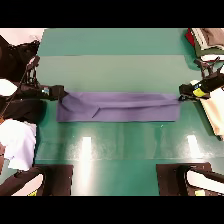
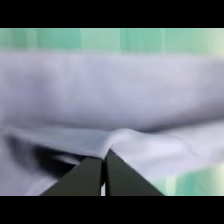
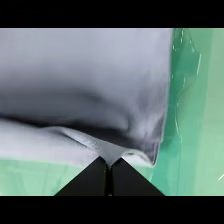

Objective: Fold the shirts.

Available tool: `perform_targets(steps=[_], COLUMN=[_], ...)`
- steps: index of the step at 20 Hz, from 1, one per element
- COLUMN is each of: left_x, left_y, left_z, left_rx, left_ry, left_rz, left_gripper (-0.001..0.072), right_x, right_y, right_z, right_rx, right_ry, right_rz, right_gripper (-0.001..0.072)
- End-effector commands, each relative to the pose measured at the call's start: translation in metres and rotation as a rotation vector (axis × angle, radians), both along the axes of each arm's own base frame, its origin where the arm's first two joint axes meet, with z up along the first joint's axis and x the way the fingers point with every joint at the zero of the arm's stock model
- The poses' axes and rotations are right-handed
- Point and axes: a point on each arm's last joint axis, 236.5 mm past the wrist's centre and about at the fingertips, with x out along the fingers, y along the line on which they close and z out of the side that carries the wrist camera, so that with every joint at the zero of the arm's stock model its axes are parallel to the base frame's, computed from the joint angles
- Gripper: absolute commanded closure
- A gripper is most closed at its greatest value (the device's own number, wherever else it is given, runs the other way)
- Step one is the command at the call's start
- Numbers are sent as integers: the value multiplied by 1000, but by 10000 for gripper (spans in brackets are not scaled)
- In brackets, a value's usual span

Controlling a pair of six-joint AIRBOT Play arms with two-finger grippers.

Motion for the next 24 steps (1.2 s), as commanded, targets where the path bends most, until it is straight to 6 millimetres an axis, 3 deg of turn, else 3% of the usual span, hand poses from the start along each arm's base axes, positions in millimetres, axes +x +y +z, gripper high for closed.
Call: perform_targets(steps=[1,5,10,14,15,16,17,18,20,24], left_x=[36,55,55,54,53,52,49,46,39,25], left_y=[7,8,9,11,12,13,12,14,17,10], left_z=[1,-30,-65,-72,-72,-73,-73,-73,-66,-50], left_rx=[5,11,25,44,51,57,62,72,92,82], left_ry=[-54,-1,81,95,95,99,111,126,160,217], left_rz=[50,62,55,49,46,42,31,16,-21,-89], left_gripper=[683,682,682,681,667,446,184,155,164,165], right_x=[21,36,49,49,48,48,48,48,47,16], right_y=[-20,-13,0,0,-1,-1,-3,-7,-16,-29], right_z=[-12,-32,-51,-57,-56,-55,-52,-47,-31,-12], right_rx=[4,15,24,26,26,25,25,23,15,97], right_ry=[8,8,2,18,19,17,11,-1,-39,-25], right_rz=[-47,-30,-10,-11,-11,-12,-17,-25,-24,62], right_gripper=[695,695,694,693,650,407,223,190,190,190])
